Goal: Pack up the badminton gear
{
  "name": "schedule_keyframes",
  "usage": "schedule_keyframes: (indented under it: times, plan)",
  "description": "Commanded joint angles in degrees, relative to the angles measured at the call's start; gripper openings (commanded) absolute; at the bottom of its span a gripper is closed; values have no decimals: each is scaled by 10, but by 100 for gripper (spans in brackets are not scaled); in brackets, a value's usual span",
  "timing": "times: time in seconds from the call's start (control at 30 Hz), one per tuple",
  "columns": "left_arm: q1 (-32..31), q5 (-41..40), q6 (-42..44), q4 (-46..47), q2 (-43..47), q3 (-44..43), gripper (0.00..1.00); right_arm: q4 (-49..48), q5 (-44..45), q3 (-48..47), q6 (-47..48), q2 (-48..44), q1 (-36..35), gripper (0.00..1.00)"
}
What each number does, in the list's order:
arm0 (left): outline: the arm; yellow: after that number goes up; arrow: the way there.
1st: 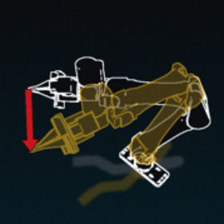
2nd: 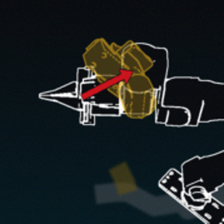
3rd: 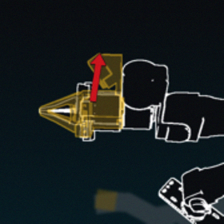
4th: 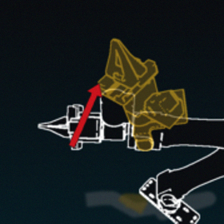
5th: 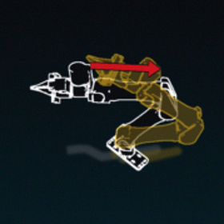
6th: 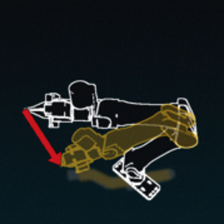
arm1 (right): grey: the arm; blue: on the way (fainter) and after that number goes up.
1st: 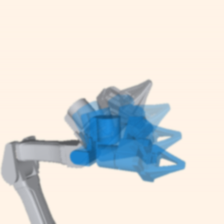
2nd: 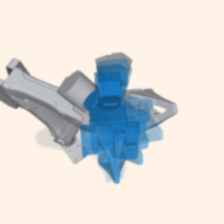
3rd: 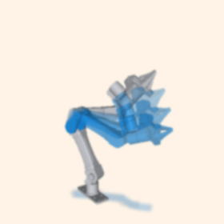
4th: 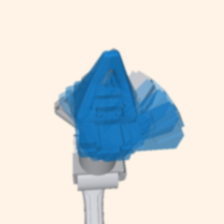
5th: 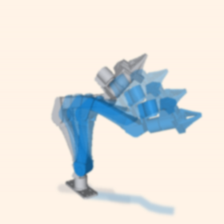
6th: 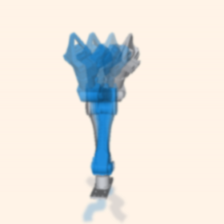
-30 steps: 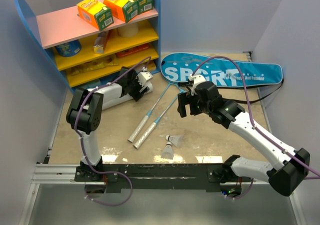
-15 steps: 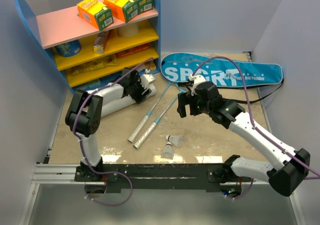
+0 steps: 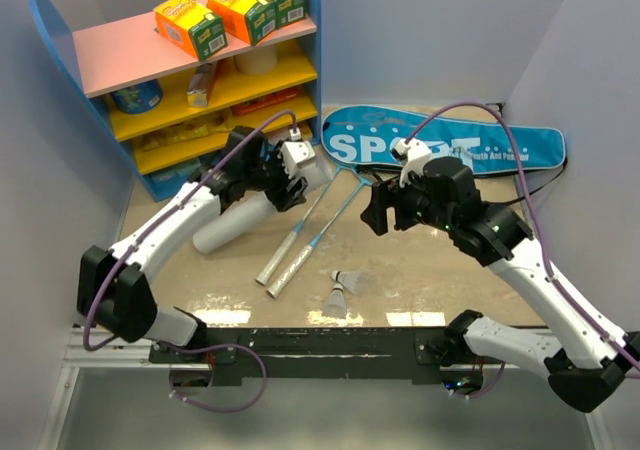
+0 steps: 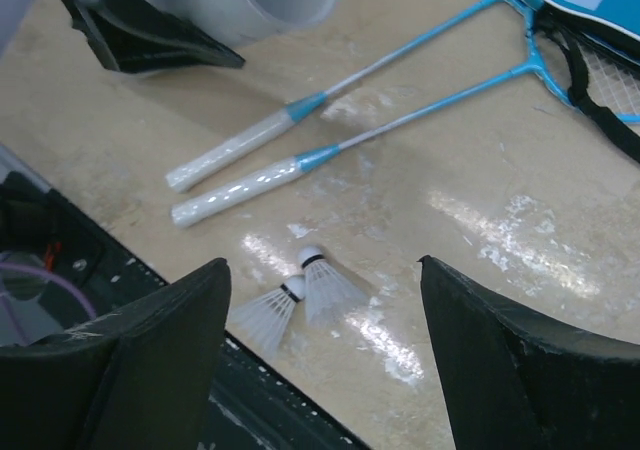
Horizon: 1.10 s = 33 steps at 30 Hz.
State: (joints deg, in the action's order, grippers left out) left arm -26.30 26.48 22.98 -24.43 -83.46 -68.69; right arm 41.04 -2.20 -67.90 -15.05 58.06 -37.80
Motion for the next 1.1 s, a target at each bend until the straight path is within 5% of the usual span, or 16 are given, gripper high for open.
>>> schedule_keyframes:
  times: [0.0,0.33,0.73,1.07]
  plan:
    - [-42,52,-46,0,81,60,0,46,-117,-47,14,-23,2,79]
    - [-105,110,-137,64,248,199,0,74,-207,-49,19,-37,2,75]
    - [-161,83,-225,137,307,286,0,-17,-286,23,-24,-41,-1,73]
    - [-168,96,-226,155,293,283,0,-87,-337,47,-53,-7,-11,56]
